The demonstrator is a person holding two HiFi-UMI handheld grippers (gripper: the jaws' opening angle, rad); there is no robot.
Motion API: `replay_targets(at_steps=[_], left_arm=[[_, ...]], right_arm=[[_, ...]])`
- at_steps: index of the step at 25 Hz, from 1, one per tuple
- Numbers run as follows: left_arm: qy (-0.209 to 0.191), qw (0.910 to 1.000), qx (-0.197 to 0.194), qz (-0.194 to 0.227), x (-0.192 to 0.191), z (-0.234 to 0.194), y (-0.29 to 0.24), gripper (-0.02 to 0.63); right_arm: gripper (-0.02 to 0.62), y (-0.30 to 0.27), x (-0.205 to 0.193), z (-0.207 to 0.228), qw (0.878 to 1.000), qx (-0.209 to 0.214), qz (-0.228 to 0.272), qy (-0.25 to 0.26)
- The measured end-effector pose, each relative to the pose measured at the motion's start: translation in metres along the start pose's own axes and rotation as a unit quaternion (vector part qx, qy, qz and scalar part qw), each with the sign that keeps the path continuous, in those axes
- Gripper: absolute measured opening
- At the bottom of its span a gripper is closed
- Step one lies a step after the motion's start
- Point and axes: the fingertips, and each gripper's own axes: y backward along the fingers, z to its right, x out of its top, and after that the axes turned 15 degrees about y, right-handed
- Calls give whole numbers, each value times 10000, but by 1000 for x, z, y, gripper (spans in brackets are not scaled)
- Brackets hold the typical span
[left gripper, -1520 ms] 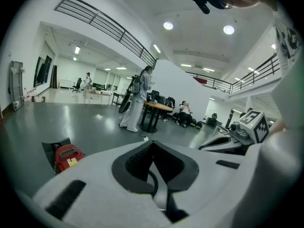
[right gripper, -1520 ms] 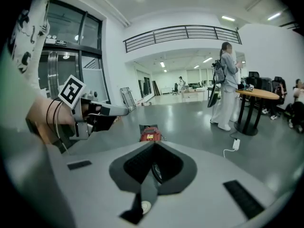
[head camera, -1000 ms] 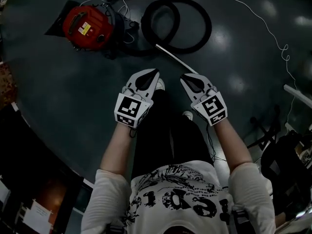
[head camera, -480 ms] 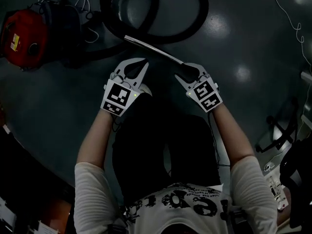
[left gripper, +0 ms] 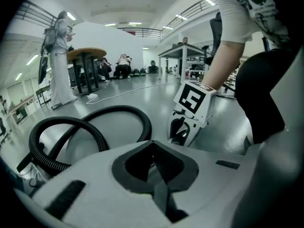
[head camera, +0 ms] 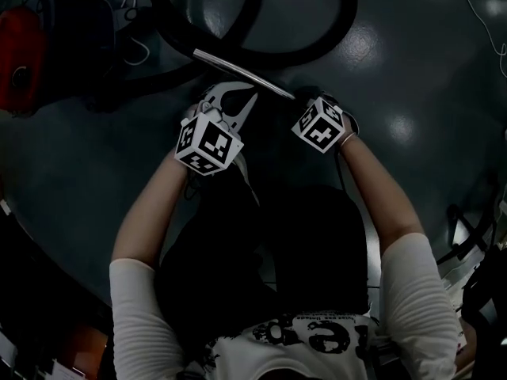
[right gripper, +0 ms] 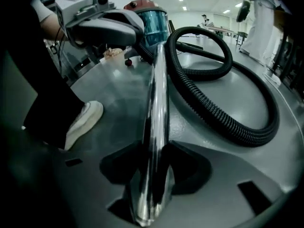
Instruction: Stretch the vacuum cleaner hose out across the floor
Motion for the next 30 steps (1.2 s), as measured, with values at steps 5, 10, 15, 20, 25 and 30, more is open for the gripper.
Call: replay_targets(at_steps=[5,10,15,20,25,30], left_arm=[[186,9998,58,19,-10,1,-2,5],[447,9990,67,12,-26,0,8,5],[661,9977,128,42,-39,-1,13,5],[748,9970,-97,185,-32,10,15,14],[676,9961,-11,574,-5,6,35,27],[637,9955,89,692,56,25,82,26]], right_arm=[[146,-24,-1,-10,9981,608,-105,43],[123,-35,3,-12,9989,434,-105,161],[118,-37,3,-11,9990,392,-198,40],[98,-32,4,-12,9983,405,-265,-317],[98,16,18,-22,9966,665,-249,-414],[100,98,39,-36,9954,810,-374,-338]])
